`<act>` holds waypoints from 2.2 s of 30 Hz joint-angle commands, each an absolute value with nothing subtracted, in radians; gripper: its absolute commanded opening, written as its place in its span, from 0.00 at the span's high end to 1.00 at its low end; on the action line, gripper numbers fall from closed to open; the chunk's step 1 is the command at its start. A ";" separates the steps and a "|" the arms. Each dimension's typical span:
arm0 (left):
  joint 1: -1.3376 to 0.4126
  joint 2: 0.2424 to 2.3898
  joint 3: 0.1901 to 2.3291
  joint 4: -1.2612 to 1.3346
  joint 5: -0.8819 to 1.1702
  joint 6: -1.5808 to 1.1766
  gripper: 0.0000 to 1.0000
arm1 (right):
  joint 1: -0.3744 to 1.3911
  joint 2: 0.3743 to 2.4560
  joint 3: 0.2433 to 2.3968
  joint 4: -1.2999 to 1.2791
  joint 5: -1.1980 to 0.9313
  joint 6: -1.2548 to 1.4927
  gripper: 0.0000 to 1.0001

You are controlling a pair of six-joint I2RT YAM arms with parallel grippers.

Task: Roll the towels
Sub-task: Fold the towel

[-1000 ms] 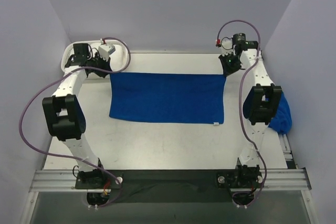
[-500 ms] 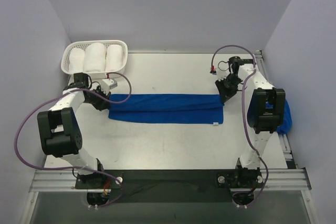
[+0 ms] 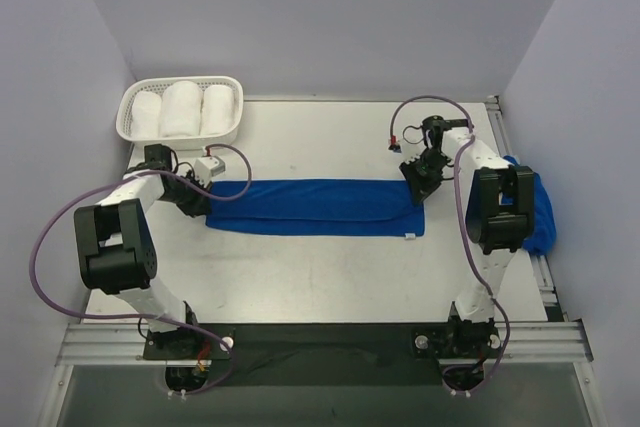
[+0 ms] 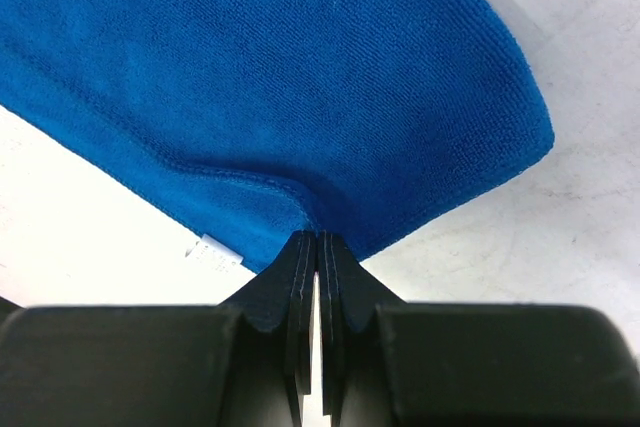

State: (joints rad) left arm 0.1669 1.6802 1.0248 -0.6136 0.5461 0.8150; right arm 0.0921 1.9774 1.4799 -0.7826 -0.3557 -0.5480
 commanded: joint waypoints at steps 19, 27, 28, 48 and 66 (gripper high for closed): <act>0.206 1.471 1.120 -0.787 0.611 0.900 1.00 | 0.071 1.761 1.419 -0.905 -0.405 -0.572 1.00; 0.207 1.571 1.016 -0.713 0.537 0.920 1.00 | 0.136 1.841 1.306 -0.835 -0.364 -0.558 1.00; 0.207 1.577 1.003 -0.706 0.531 0.930 1.00 | 0.137 1.857 1.301 -0.827 -0.359 -0.560 1.00; 0.218 1.539 1.008 -0.702 0.566 0.902 1.00 | 0.121 1.824 1.292 -0.816 -0.322 -0.580 1.00; 0.219 1.566 0.968 -0.758 0.526 0.959 0.95 | 0.126 1.801 1.221 -0.845 -0.308 -0.661 0.78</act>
